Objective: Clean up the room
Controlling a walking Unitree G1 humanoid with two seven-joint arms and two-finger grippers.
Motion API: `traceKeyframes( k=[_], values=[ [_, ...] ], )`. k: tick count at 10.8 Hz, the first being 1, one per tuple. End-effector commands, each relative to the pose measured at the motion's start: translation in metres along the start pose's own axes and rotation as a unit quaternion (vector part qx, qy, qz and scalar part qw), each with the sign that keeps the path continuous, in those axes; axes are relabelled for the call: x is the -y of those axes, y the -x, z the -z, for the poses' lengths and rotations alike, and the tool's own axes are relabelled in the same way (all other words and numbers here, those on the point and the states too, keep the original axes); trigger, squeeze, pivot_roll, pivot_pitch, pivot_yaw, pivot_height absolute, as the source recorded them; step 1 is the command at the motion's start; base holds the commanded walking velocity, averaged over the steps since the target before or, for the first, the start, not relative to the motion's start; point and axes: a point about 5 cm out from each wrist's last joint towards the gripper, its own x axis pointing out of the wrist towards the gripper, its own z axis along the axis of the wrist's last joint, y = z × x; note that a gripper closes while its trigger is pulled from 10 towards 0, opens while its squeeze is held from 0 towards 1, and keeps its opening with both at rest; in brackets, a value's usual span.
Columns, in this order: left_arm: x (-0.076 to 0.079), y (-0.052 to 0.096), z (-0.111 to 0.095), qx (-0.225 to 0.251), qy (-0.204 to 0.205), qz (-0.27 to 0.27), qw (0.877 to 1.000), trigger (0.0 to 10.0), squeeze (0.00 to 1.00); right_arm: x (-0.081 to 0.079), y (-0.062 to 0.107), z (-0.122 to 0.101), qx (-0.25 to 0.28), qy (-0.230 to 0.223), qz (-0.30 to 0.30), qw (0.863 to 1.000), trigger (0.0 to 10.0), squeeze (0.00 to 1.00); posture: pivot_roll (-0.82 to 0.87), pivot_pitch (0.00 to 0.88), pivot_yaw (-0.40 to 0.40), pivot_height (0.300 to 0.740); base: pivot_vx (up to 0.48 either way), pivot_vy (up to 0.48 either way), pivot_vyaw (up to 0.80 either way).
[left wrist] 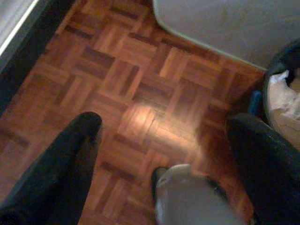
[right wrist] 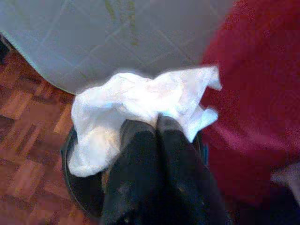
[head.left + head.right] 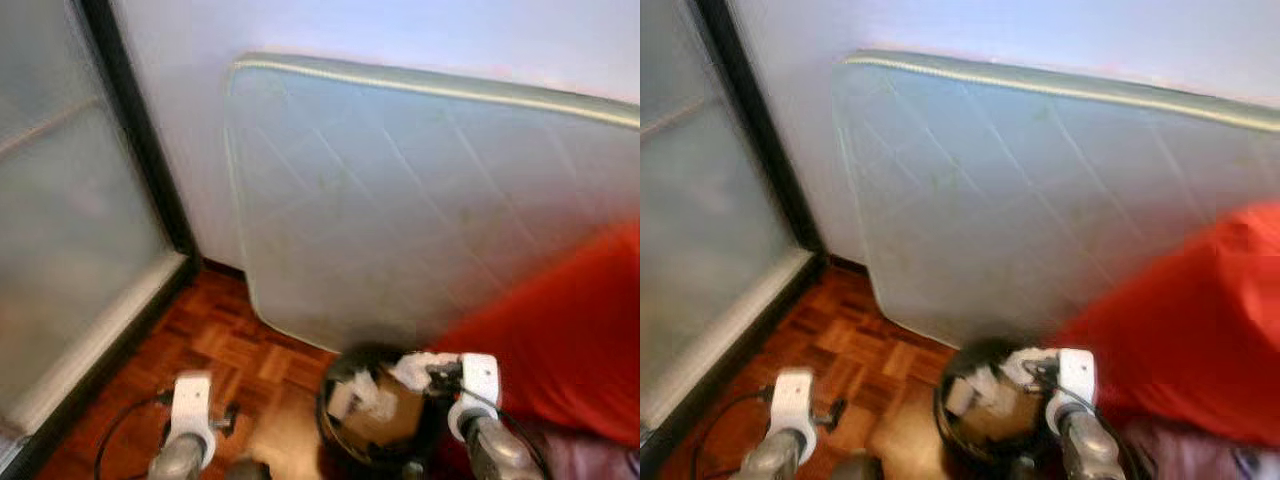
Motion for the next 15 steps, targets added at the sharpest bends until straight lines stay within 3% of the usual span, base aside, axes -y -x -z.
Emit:
traceKeyframes(
  k=[1, 7, 10, 13, 14, 15],
  values=[
    [-0.004, 0.005, 0.014, -0.023, 0.008, -0.01, 1.0, 10.0, 0.0, -0.008, -0.006, -0.014, 0.017, 0.007, -0.014, 1.0, 10.0, 0.0, 0.12, 0.106, -0.043, 0.652, 0.0, 0.0, 0.0],
    [-0.005, 0.008, 0.021, -0.025, 0.011, -0.014, 1.0, 10.0, 0.0, -0.037, -0.02, -0.044, 0.039, 0.043, -0.077, 0.995, 10.0, 0.0, 0.16, 0.155, -0.063, 0.652, 0.0, 0.0, 0.0],
    [-0.009, 0.01, 0.024, -0.024, 0.01, -0.017, 1.0, 10.0, 0.0, -0.04, -0.023, -0.047, 0.032, 0.051, -0.05, 0.997, 10.0, 0.0, 0.19, 0.177, -0.072, 0.652, 0.0, 0.0, 0.0],
    [-0.01, 0.012, 0.027, -0.027, 0.01, -0.019, 0.999, 10.0, 0.0, -0.027, -0.022, -0.046, 0.026, 0.033, 0.01, 0.999, 10.0, 0.0, 0.19, 0.184, -0.074, 0.652, 0.0, 0.0, 0.0],
    [-0.011, 0.012, 0.027, -0.029, 0.01, -0.02, 0.999, 10.0, 0.0, -0.027, -0.022, -0.046, 0.025, 0.037, 0.006, 0.999, 10.0, 0.31, 0.19, 0.184, -0.075, 0.652, 0.0, 0.0, 0.0],
    [-0.012, 0.012, 0.028, -0.031, 0.011, -0.021, 0.999, 10.0, 0.0, -0.026, -0.021, -0.045, 0.026, 0.036, 0.009, 0.999, 10.0, 1.0, 0.19, 0.184, -0.074, 0.652, 0.0, 0.0, 0.0]
  ],
)
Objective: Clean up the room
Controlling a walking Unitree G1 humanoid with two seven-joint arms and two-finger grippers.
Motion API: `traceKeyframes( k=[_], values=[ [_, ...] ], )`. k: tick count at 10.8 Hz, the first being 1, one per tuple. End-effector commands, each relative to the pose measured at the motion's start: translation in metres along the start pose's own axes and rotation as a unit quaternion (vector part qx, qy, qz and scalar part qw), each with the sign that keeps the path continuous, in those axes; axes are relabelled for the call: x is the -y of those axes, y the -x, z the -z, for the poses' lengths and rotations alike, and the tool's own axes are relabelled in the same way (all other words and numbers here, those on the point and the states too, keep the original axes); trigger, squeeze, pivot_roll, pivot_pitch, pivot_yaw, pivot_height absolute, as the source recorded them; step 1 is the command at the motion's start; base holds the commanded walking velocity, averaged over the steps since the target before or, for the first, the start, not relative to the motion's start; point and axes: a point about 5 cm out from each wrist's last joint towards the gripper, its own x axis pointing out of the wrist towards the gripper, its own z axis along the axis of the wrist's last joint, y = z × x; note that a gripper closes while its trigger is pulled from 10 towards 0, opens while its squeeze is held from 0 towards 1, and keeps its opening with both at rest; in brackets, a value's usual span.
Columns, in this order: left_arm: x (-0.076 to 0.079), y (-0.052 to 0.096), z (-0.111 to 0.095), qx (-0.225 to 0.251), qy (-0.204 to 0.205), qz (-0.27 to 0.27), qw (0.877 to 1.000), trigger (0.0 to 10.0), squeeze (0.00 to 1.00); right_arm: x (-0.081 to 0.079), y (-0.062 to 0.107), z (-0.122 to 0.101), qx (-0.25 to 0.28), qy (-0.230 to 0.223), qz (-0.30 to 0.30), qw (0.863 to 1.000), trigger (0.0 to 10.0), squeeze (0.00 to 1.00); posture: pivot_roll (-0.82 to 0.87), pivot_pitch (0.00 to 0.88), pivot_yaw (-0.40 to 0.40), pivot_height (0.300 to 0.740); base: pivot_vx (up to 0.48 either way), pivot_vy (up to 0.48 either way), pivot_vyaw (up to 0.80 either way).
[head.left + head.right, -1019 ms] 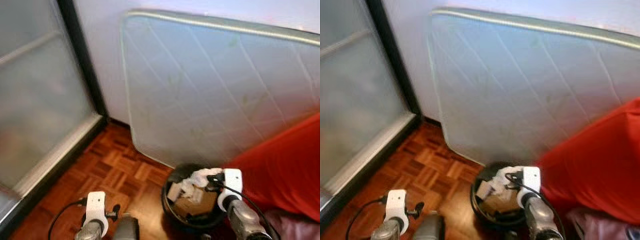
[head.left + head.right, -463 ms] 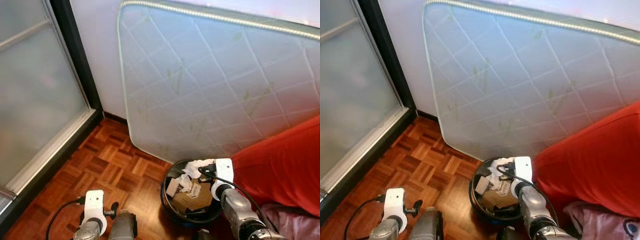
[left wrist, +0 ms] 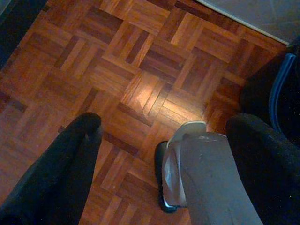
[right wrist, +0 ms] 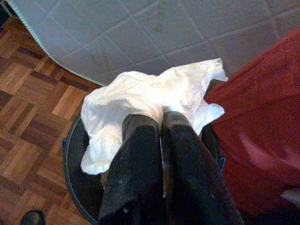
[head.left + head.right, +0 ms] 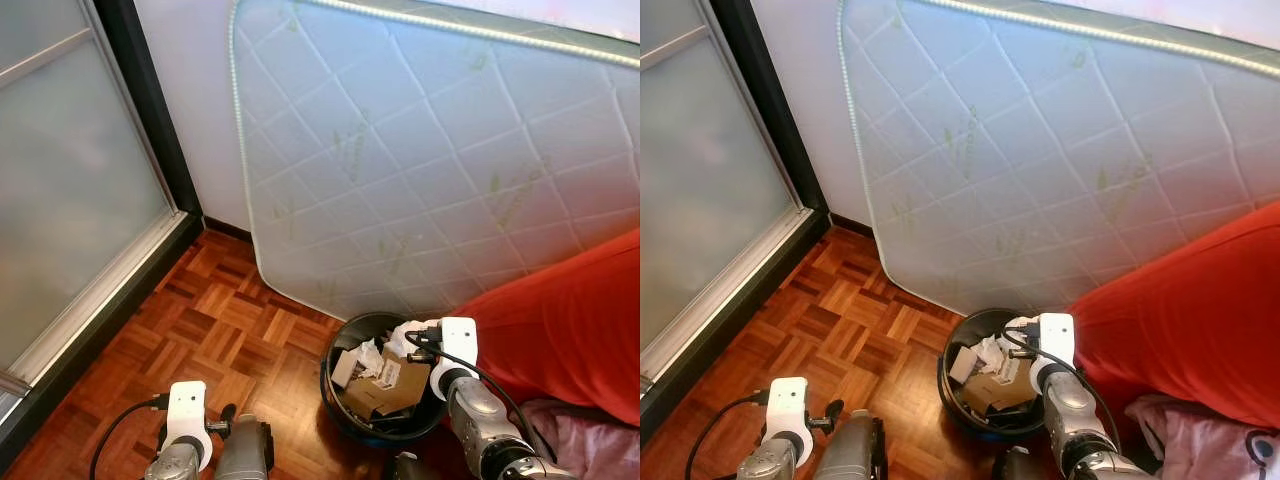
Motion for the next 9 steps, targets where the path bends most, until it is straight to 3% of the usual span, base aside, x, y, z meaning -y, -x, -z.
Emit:
traceKeyframes(
  k=[1, 7, 8, 9],
  values=[
    [-0.004, 0.004, 0.011, -0.02, 0.002, -0.006, 1.0, 10.0, 0.0, 0.005, 0.003, 0.009, -0.017, -0.004, 0.012, 1.0, 10.0, 1.0, 0.19, 0.184, -0.072, 0.652, 0.0, 0.0, 0.0],
    [-0.004, 0.002, 0.008, -0.018, -0.001, -0.005, 1.0, 10.0, 0.0, 0.013, 0.006, 0.015, -0.026, -0.001, 0.025, 0.999, 10.0, 1.0, 0.19, 0.179, -0.073, 0.652, 0.0, 0.0, 0.0],
    [-0.004, 0.002, 0.007, -0.018, -0.001, -0.005, 1.0, 10.0, 0.0, 0.013, 0.006, 0.016, -0.027, -0.001, 0.022, 0.999, 10.0, 0.8, 0.19, 0.174, -0.072, 0.652, 0.0, 0.0, 0.0],
    [-0.005, 0.001, 0.005, -0.017, -0.002, -0.005, 1.0, 10.0, 0.0, 0.014, 0.008, 0.019, -0.03, -0.009, 0.02, 0.999, 10.0, 0.0, 0.19, 0.159, -0.067, 0.652, 0.0, 0.0, 0.0]
  ],
)
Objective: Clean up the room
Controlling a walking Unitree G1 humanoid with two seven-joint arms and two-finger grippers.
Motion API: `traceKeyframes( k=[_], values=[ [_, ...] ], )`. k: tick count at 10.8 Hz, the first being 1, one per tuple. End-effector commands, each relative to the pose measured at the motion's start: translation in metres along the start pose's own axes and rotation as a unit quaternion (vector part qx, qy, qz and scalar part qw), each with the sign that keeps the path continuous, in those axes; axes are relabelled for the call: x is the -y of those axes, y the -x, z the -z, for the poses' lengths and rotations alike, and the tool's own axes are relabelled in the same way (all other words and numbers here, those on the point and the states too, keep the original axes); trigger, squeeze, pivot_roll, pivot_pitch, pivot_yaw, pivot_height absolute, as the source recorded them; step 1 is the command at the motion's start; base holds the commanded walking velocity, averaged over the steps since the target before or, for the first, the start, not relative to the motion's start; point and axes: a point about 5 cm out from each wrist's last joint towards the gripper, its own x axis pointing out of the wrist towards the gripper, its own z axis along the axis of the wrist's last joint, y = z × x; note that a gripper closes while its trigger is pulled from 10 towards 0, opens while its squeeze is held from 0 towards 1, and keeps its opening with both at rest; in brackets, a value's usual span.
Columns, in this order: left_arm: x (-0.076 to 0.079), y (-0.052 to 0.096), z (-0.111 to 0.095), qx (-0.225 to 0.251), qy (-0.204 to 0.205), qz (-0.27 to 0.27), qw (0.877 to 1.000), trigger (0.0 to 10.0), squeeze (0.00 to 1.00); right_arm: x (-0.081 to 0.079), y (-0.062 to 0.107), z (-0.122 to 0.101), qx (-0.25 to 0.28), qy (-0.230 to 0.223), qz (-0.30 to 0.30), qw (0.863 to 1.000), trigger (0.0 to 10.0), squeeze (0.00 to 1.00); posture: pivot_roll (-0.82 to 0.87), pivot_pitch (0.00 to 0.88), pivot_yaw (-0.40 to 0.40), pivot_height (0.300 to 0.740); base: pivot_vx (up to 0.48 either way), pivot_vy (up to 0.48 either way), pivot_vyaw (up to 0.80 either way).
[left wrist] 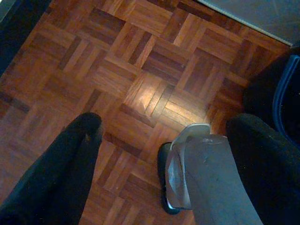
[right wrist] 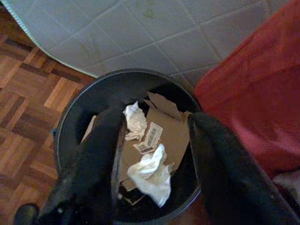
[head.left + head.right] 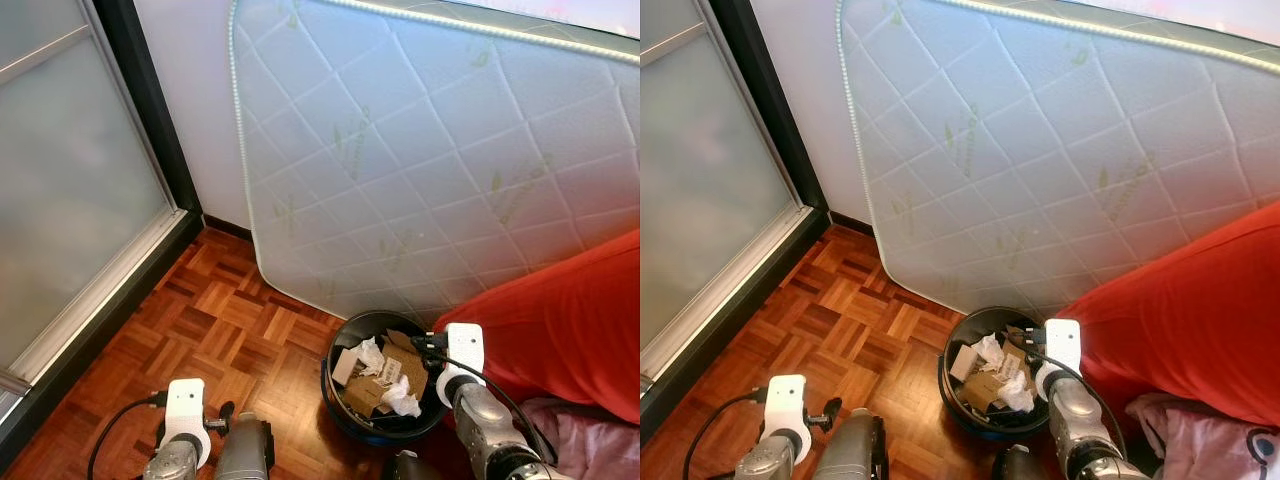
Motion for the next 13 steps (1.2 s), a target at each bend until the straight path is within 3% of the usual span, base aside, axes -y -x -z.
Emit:
traceKeyframes(
  k=[1, 3, 7, 10, 13],
  values=[
    [-0.004, 0.002, 0.008, -0.021, 0.0, -0.005, 1.0, 10.0, 0.0, 0.006, 0.004, 0.011, -0.017, -0.017, 0.008, 1.0, 10.0, 0.0, 0.19, 0.144, -0.058, 0.652, 0.0, 0.0, 0.0],
    [-0.009, 0.001, 0.006, -0.026, -0.012, -0.006, 1.0, 10.0, 0.0, 0.023, 0.013, 0.029, -0.037, -0.049, 0.06, 0.996, 10.0, 0.0, 0.17, 0.102, -0.024, 0.677, 0.0, 0.0, 0.0],
    [-0.02, -0.002, -0.003, -0.035, -0.027, -0.012, 0.999, 10.0, 0.0, 0.038, 0.034, 0.072, -0.107, -0.077, 0.108, 0.985, 10.0, 0.0, 0.13, 0.009, 0.019, 0.74, 0.0, 0.0, 0.0],
    [-0.012, -0.003, 0.002, -0.058, -0.02, -0.006, 0.998, 10.0, 0.0, 0.051, 0.047, 0.091, -0.147, -0.095, 0.14, 0.975, 10.0, 0.0, 0.11, 0.0, 0.016, 0.74, 0.0, 0.0, 0.0],
    [-0.002, -0.003, 0.006, -0.071, -0.029, 0.016, 0.997, 10.0, 0.0, 0.048, 0.053, 0.103, -0.165, -0.114, 0.143, 0.969, 10.0, 0.0, 0.1, 0.0, 0.032, 0.74, 0.0, 0.0, 0.0]
  ],
)
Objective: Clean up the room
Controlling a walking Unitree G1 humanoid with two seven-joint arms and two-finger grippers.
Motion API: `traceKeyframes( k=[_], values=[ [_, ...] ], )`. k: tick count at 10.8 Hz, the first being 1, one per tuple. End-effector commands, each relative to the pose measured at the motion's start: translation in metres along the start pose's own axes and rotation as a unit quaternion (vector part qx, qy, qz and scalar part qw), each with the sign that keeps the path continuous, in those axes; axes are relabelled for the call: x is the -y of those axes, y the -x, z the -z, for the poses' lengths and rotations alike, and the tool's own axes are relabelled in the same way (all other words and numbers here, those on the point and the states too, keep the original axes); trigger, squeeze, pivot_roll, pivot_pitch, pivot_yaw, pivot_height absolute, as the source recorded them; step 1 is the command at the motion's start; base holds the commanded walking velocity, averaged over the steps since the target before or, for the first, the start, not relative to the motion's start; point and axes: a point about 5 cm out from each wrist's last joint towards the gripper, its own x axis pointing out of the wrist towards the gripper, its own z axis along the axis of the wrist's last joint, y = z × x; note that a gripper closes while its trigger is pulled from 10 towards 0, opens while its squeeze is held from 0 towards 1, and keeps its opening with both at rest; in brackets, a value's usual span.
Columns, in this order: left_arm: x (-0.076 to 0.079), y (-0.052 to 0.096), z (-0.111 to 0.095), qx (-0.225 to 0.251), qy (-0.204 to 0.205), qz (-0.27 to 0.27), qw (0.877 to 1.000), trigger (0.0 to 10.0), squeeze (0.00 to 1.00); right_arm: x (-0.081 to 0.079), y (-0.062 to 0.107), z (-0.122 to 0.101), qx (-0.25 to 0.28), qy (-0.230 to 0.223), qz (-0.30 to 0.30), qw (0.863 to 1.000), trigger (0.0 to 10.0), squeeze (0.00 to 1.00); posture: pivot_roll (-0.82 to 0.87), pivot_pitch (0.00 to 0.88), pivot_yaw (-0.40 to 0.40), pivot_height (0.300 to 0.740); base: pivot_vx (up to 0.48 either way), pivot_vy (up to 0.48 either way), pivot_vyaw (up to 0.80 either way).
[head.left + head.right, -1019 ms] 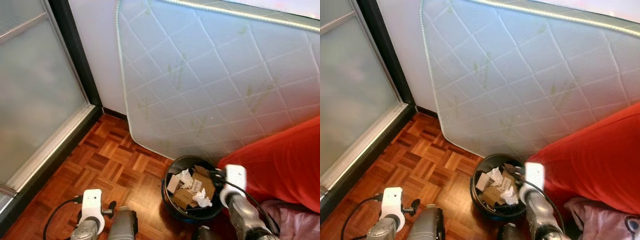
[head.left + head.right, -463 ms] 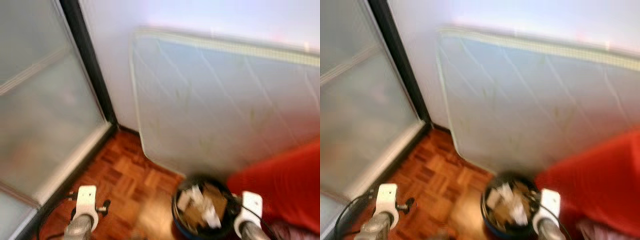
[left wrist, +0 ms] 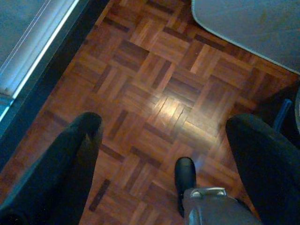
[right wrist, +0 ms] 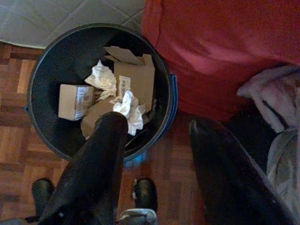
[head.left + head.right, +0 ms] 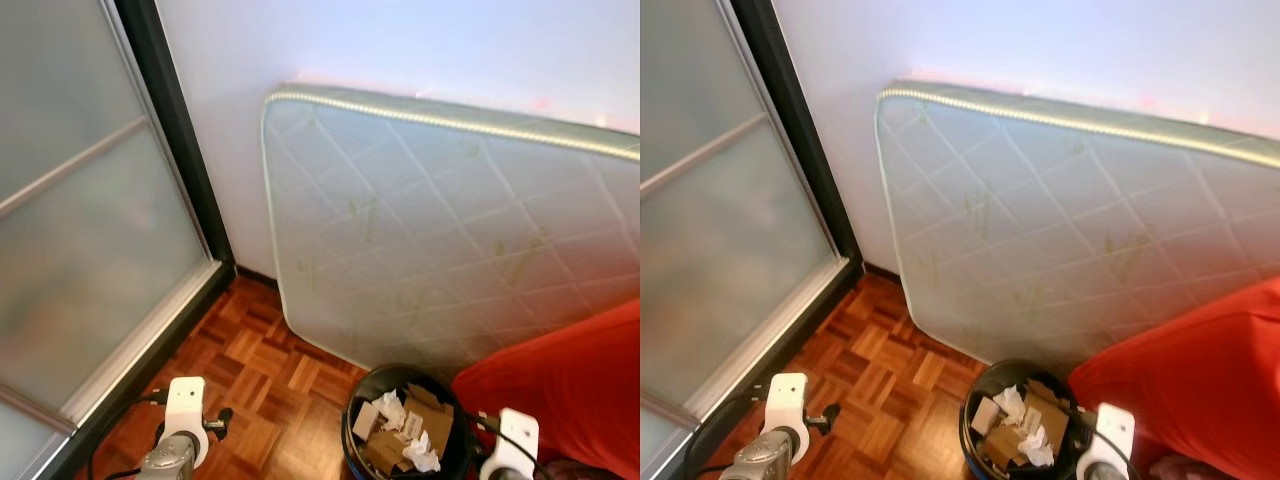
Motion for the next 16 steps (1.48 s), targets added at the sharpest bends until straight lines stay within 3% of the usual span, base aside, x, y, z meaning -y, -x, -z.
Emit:
traceKeyframes(
  k=[1, 3, 6, 8, 10, 13, 16],
  values=[
    [0.002, 0.001, 0.007, -0.021, -0.019, 0.01, 1.0, 10.0, 0.0, -0.001, 0.001, 0.007, -0.013, -0.009, -0.001, 1.0, 10.0, 0.0, 0.09, 0.0, 0.035, 0.74, 0.0, 0.0, 0.0],
    [0.001, 0.004, 0.021, -0.059, -0.034, 0.016, 0.998, 10.0, 0.0, 0.003, 0.001, 0.006, -0.016, -0.01, 0.004, 1.0, 10.0, 0.0, 0.06, 0.0, 0.041, 0.74, 0.0, 0.0, 0.0],
    [-0.006, 0.007, 0.031, -0.077, 0.005, 0.01, 0.997, 10.0, 0.0, 0.002, 0.001, 0.008, -0.017, -0.012, 0.007, 1.0, 10.0, 0.0, 0.05, 0.0, 0.044, 0.74, 0.0, 0.0, 0.0],
    [-0.01, 0.008, 0.032, -0.082, -0.007, 0.011, 0.997, 10.0, 0.0, -0.002, 0.002, 0.011, -0.023, -0.004, 0.0, 1.0, 10.0, 0.0, 0.07, 0.0, 0.041, 0.74, 0.0, 0.0, 0.0],
    [-0.016, 0.006, 0.024, -0.068, -0.048, -0.025, 0.996, 10.0, 0.0, -0.005, 0.002, 0.011, -0.023, 0.005, -0.007, 1.0, 10.0, 0.0, 0.08, 0.0, 0.039, 0.74, 0.0, 0.0, 0.0],
    [-0.006, 0.006, 0.027, -0.082, -0.041, 0.015, 0.996, 10.0, 0.0, -0.002, 0.002, 0.013, -0.023, 0.005, -0.007, 1.0, 10.0, 0.0, 0.08, 0.0, 0.044, 0.74, 0.0, 0.0, 0.0],
    [-0.001, 0.007, 0.032, -0.085, -0.027, 0.017, 0.996, 10.0, 0.0, -0.001, 0.003, 0.014, -0.025, 0.003, -0.004, 1.0, 10.0, 0.0, 0.08, 0.0, 0.041, 0.74, 0.0, 0.0, 0.0]
  ],
)
